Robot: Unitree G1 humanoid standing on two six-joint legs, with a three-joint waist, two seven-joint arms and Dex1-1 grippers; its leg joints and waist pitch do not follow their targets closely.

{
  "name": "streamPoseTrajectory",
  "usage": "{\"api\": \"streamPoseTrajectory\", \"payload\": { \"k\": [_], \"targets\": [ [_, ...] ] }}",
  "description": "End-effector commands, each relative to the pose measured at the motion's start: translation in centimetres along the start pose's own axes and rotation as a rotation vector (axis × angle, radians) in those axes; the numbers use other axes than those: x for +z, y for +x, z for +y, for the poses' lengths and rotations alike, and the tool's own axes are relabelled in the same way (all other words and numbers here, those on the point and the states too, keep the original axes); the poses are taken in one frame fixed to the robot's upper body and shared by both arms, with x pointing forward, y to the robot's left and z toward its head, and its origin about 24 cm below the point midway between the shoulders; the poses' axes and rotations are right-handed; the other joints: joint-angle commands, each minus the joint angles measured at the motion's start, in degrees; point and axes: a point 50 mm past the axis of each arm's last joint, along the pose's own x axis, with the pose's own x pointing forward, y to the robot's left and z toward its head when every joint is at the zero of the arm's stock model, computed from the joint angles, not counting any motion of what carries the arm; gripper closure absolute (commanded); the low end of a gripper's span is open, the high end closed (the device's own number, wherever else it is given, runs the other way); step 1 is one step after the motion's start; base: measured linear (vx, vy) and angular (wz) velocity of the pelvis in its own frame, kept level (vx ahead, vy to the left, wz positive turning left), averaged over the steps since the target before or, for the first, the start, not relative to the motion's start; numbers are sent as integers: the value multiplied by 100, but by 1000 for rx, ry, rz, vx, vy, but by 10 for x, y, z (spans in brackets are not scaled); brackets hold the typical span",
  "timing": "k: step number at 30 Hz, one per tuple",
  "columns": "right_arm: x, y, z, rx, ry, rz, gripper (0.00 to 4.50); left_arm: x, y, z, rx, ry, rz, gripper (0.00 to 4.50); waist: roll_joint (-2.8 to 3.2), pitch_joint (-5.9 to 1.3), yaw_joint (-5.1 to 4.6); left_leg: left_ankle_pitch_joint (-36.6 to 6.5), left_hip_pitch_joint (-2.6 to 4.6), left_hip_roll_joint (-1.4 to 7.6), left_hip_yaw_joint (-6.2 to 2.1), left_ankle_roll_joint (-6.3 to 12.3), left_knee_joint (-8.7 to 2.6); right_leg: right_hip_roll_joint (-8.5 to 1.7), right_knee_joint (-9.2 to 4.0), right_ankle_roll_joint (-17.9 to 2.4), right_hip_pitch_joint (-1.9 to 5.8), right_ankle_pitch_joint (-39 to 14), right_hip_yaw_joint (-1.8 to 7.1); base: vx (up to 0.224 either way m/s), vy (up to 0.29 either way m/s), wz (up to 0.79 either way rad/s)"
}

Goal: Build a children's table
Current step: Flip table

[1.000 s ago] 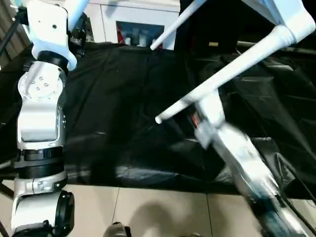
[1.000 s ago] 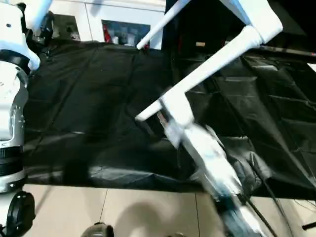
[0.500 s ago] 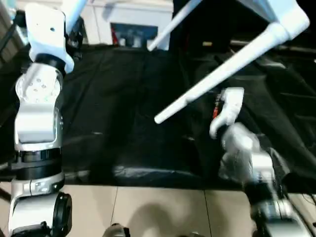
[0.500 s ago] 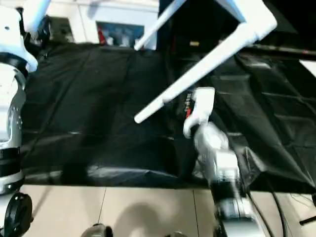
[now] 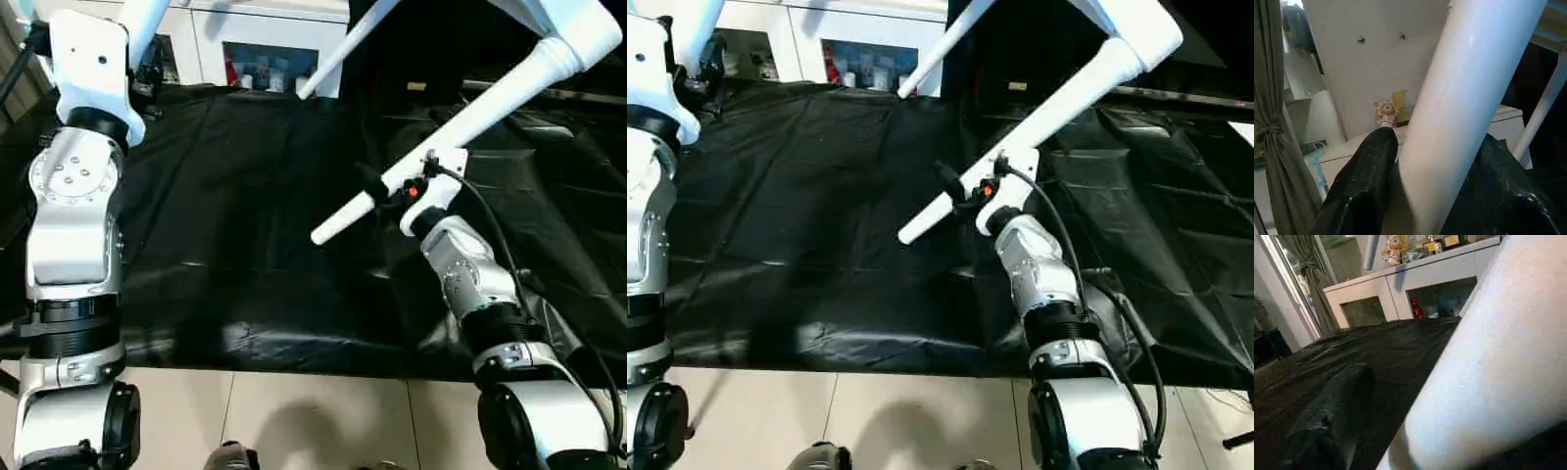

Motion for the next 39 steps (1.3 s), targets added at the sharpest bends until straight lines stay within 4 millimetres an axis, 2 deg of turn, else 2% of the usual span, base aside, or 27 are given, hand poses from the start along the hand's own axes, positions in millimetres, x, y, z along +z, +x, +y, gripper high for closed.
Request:
{"api": "streamPoseTrajectory", "payload": {
  "k": [1,3,4,6,8,12,14,16,17,18,21,23,25,27,29,32,35,36,37,39],
  "targets": [
    [11,2,-2,9,-34,-43,121,8,0,6,38,-60,-41,241,23,-548,-3,-1321,265,41,-35,-120,-409,-121,-396,-1126,241,-867,40,0,0,0],
    [13,3,-2,17,-47,-65,126,8,0,6,41,-59,-41,241,25,-554,-2,-1311,267,45,-33,-109,-403,-127,-389,-1149,235,-823,38,0,0,0],
    [16,2,0,41,-47,-91,148,8,0,6,42,-58,-40,241,29,-557,-1,-1267,265,42,-32,-83,-400,-117,-381,-1165,243,-750,38,0,0,0],
    [16,2,1,58,-49,-98,158,8,0,7,43,-57,-40,241,33,-563,2,-1179,259,42,-33,-41,-397,-116,-367,-1193,252,-622,36,0,0,0],
    [16,1,2,65,-50,-97,169,8,0,7,44,-57,-40,241,19,-564,3,-1111,257,41,-30,5,-392,-115,-362,-1228,259,-554,34,0,0,0],
    [17,0,3,89,-75,-109,206,8,0,7,47,-58,-39,244,36,-561,8,-1148,266,45,-29,12,-392,-115,-364,-1258,252,-602,33,0,0,0],
    [23,1,6,116,-88,-141,211,7,-1,8,50,-60,-37,244,24,-557,5,-1193,264,47,-29,17,-396,-118,-374,-1251,255,-651,36,0,0,0],
    [24,1,7,122,-100,-146,240,7,-1,8,51,-61,-36,246,23,-555,6,-1206,268,48,-30,8,-398,-118,-378,-1241,249,-692,35,0,0,0],
    [26,1,7,126,-113,-150,240,7,-1,9,52,-61,-36,246,-2,-552,1,-1206,265,49,-26,14,-399,-117,-381,-1240,250,-707,36,0,0,0],
    [27,1,8,129,-122,-153,241,6,-1,9,53,-62,-35,247,9,-554,6,-1211,265,49,-28,11,-399,-121,-379,-1237,251,-733,37,0,0,0],
    [39,-5,12,171,-272,-186,253,0,-6,13,73,-82,-24,250,-4,-551,22,-1144,259,50,-27,-7,-399,-116,-375,-1175,249,-699,39,0,0,0],
    [45,-9,13,167,-335,-210,254,-6,-9,15,93,-116,-17,253,-6,-554,25,-1036,253,42,-25,12,-394,-108,-368,-1171,257,-575,36,0,0,0],
    [48,-10,14,167,-352,-218,256,-8,-10,16,99,-127,-14,256,-9,-554,18,-1121,256,37,-20,37,-389,-106,-382,-1171,245,-664,40,0,0,0],
    [58,-18,18,180,-445,-251,257,-18,-15,21,108,-99,12,261,-4,-549,15,-1172,260,44,-31,13,-400,-106,-389,-1120,246,-740,41,0,0,0],
    [61,-25,19,172,-500,-256,258,-28,-21,23,114,-94,26,271,-5,-547,22,-1112,262,46,-39,15,-404,-96,-389,-1051,254,-639,43,0,0,0],
    [60,-31,19,164,-510,-252,259,-35,-26,23,119,-97,39,284,5,-571,33,-967,272,41,-34,43,-395,-78,-364,-1082,242,-395,40,0,0,0],
    [42,-45,15,140,-517,-202,263,-54,-44,16,97,-58,72,291,28,-550,38,-1094,288,68,-52,7,-424,-74,-383,-1071,238,-303,35,0,0,0],
    [39,-47,13,135,-524,-189,264,-57,-48,14,89,-47,78,292,16,-556,36,-1109,287,66,-53,-1,-425,-71,-383,-1060,245,-282,33,0,0,0],
    [33,-50,12,127,-522,-172,265,-60,-54,13,86,-44,85,294,28,-568,40,-1129,311,74,-52,-26,-426,-63,-373,-1061,240,-157,31,0,0,0],
    [31,-52,11,122,-515,-166,266,-61,-57,13,87,-45,89,295,14,-553,36,-1249,308,71,-47,-29,-436,-62,-388,-1069,239,-215,34,0,0,0]
  ]
}}
